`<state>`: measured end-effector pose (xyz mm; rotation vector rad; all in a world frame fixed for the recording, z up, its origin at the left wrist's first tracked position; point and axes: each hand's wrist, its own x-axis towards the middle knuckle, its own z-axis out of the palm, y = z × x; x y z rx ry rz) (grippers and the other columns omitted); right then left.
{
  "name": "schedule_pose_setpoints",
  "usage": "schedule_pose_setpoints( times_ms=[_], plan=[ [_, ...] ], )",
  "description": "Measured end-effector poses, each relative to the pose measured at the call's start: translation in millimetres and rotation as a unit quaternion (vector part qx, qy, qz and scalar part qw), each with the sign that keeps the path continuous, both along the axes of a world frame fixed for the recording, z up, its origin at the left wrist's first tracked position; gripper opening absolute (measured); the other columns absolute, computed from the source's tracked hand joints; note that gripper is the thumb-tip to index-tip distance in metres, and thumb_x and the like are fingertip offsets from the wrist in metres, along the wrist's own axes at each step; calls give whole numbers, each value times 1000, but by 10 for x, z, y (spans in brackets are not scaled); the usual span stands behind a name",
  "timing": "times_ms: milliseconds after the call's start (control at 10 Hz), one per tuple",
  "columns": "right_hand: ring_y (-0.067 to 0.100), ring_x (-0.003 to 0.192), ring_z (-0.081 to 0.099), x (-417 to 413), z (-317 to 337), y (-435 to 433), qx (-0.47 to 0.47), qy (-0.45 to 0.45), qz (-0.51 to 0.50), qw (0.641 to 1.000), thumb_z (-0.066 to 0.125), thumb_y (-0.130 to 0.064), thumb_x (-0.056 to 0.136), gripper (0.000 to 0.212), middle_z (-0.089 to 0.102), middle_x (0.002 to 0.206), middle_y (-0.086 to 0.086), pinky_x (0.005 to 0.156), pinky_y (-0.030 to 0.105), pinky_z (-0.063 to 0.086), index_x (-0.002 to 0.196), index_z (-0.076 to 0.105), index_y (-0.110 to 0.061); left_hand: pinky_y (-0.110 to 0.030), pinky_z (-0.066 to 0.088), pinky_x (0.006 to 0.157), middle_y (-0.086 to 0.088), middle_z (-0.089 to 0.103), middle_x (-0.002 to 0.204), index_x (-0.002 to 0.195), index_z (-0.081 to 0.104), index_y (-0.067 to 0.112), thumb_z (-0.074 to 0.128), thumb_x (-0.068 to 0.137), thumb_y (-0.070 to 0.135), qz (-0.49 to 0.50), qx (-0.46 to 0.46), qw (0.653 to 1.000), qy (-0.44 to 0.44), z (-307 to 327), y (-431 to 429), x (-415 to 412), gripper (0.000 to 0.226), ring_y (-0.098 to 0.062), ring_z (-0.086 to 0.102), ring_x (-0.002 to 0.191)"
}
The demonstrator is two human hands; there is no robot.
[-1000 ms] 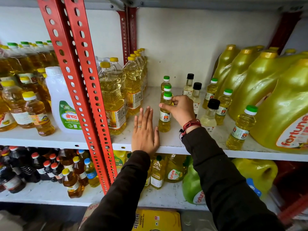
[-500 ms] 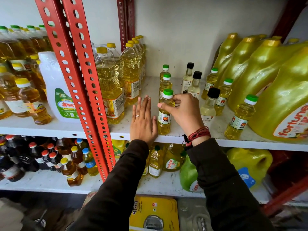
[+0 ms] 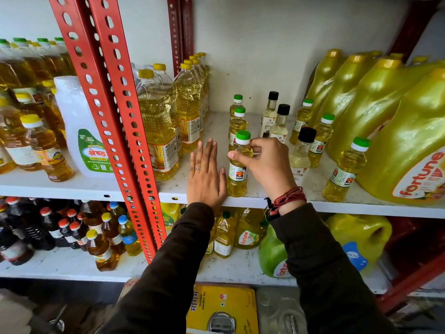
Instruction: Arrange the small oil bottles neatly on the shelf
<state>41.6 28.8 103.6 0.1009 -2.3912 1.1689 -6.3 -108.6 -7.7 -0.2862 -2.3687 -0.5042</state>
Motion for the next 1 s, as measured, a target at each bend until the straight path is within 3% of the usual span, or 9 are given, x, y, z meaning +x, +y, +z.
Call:
schedule_pose_setpoints(
  times_ms=[700,900,1000],
  plan=[
    [20,99,72,-12,-26,33,6,-7,2,1000,83,-46,75,49,78,107,5,90,42,60,111,76,-14,-37,-9,130,-9,13,173,164,19,7,25,102,35,-2,-6,1000,10,-45,-5,-35,68,-23,1,161],
    [19,115,66,81,50,47,38,9,37,999,70,-57,83,55,72,121,2,98,37,55,120,67,-17,-37,-8,130,-8,21,171,162,27,10,33,101,33,-51,63,996,32,-56,-30,-56,65,-23,3,161],
    [21,127,60,159,134,87,51,55,36,997,63,-58,89,65,63,139,4,105,34,48,138,56,-17,-46,-2,131,-8,27,169,160,30,10,38,102,30,-82,163,983,30,7,-56,-14,62,-20,3,161]
  ],
)
